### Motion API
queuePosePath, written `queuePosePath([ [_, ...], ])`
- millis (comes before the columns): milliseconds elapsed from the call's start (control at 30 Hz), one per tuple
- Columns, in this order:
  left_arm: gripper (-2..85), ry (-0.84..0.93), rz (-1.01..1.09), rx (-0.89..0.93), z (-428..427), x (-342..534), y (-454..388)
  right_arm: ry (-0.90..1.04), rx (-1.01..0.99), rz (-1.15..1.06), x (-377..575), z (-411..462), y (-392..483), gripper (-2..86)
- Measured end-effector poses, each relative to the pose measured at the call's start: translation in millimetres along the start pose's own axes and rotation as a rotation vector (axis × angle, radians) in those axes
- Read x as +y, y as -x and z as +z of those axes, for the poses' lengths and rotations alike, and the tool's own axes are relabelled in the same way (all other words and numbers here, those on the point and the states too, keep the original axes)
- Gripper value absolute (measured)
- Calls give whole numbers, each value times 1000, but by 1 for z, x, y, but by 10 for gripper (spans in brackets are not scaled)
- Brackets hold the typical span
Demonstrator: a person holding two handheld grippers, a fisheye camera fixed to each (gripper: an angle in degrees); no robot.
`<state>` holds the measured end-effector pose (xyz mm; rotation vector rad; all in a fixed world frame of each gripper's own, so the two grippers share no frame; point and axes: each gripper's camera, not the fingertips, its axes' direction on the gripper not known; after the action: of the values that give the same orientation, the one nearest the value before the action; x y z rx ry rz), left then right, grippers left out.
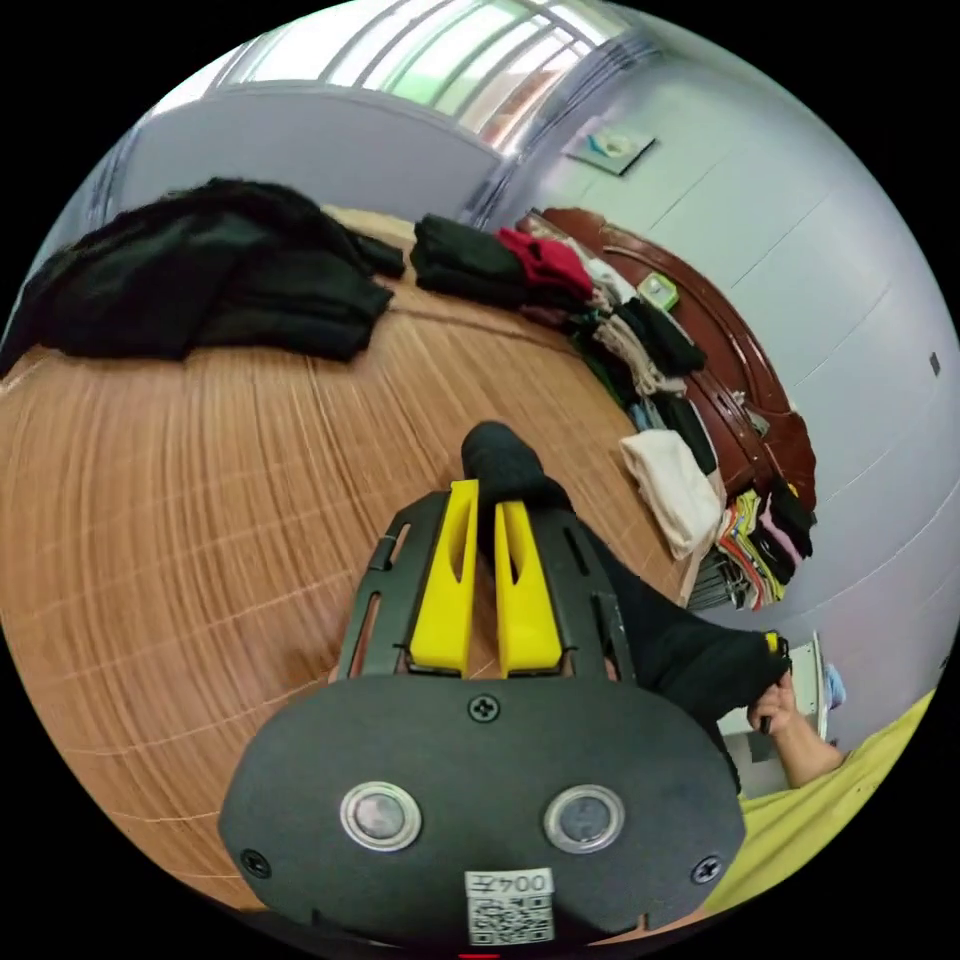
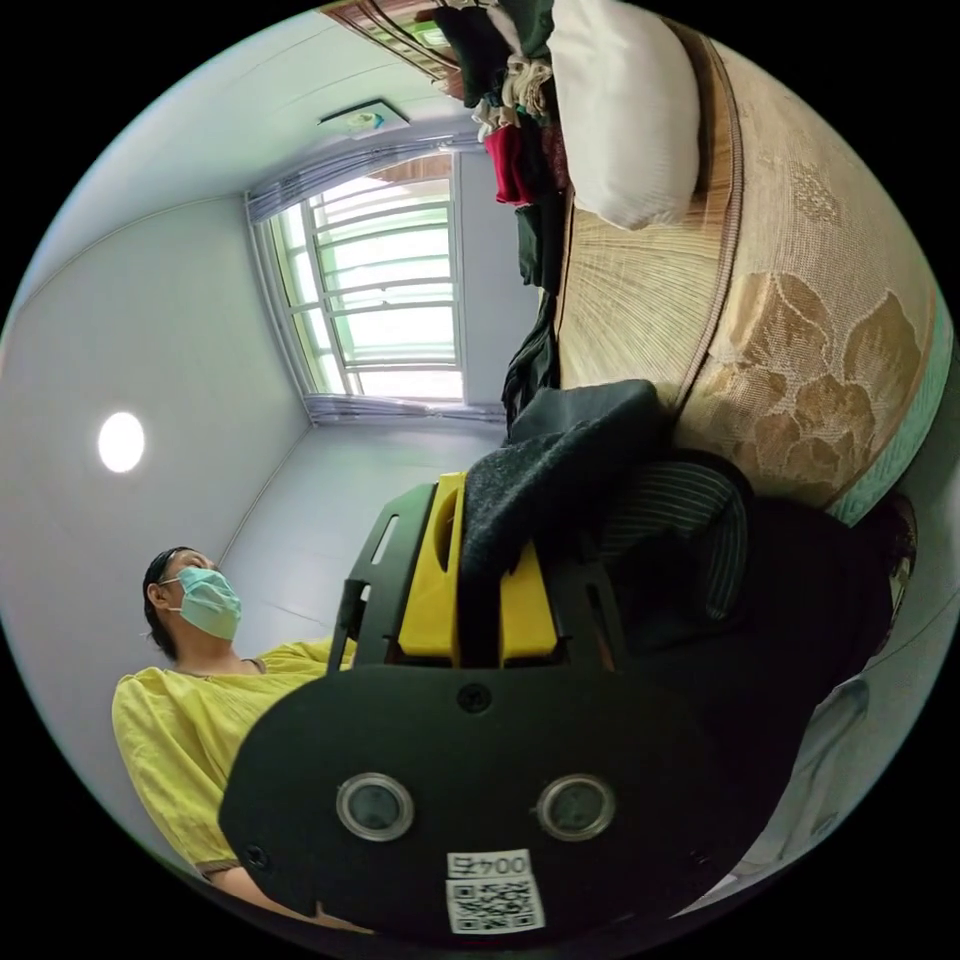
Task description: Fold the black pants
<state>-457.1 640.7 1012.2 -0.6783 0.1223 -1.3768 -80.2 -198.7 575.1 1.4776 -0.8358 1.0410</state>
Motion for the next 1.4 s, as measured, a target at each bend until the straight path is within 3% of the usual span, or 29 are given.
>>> queuePosePath([
  [67,10,-52,159,-65,-57,-23,-39,32,21,-11,-1,5,6,54],
  [233,11,-121,751,-665,-205,-31,-192,116,58,-48,-7,31,21,62],
  [267,11,-119,804,-745,-211,-25,-204,119,58,-49,-8,33,22,62],
  [333,16,-72,1028,-1099,-207,12,-243,129,75,-55,-15,43,29,63],
  [433,31,95,1229,-1343,-156,68,-253,112,133,-44,-25,44,35,65],
  [567,108,366,1162,-1183,-85,118,-223,96,174,-5,-36,41,37,101],
  [633,160,576,999,-1075,-50,134,-181,33,153,8,-40,33,40,138],
  [700,173,648,891,-985,-47,143,-156,-24,120,16,-41,24,46,171],
  [867,177,590,656,-758,-95,149,-121,-18,198,-3,-37,19,70,195],
  [1033,155,415,311,-523,-146,157,-66,43,418,-14,-28,40,92,241],
  [1200,150,444,257,-553,-125,153,-43,71,559,-71,-43,78,129,291],
  [1400,146,461,240,-529,-78,130,-26,133,625,106,-66,122,122,268],
])
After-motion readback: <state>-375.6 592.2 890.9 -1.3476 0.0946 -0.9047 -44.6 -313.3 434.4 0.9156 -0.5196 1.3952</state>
